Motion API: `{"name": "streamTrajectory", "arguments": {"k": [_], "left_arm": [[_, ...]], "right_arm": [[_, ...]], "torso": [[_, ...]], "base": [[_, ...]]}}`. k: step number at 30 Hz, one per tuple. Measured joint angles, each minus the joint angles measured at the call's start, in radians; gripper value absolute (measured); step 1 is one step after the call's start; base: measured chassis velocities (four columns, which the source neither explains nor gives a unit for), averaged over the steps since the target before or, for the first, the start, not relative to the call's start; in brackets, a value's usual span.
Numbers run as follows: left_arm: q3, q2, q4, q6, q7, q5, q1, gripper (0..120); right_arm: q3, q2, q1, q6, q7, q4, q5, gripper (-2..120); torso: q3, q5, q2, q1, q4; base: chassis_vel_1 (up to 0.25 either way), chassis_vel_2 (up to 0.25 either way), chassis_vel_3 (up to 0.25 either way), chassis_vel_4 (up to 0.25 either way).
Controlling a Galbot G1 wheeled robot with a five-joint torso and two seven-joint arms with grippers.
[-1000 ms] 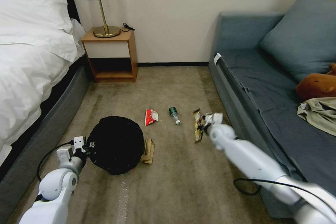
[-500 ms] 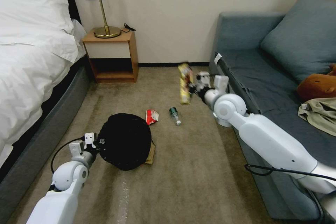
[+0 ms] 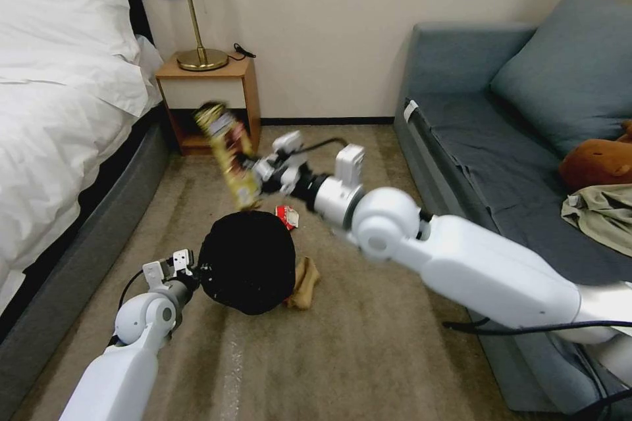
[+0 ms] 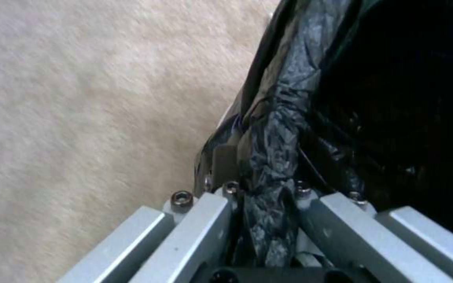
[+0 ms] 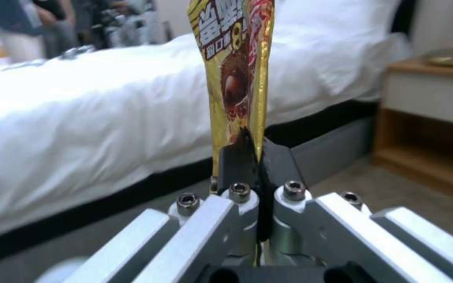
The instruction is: Pick up the trash bin, then pick up the garbage on the floor and place it into the trash bin.
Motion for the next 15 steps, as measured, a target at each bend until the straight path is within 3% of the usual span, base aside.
{"name": "streamTrajectory", "arguments": {"k": [5,10,15], "left_arm": [[-0.003,0.005,-0.034,0.014,-0.032,-0.056,0.01,0],[-0.012,0.021,-0.101,0.037,-0.097,-0.15,0.018,0],[-0.017,0.029,-0.136,0.048,-0.119,-0.186,0.03,0]], "right_arm": [[-0.05,0.032,-0.051,0.064,-0.048,-0.042,-0.085,0],[-0.088,0.146,-0.063,0.129,-0.129,-0.171,-0.182,0],[-0.092,0.179,-0.054,0.159,-0.177,-0.248,-0.233,0]], "torso": [[0.0,0.0004,0.0,0.0,0.0],[0.0,0.0007,0.0,0.0,0.0009],[0.0,0.0007,0.0,0.0,0.0008]], "base": [[0.0,0.0,0.0,0.0],[0.0,0.0,0.0,0.0],[0.0,0.0,0.0,0.0]]}}
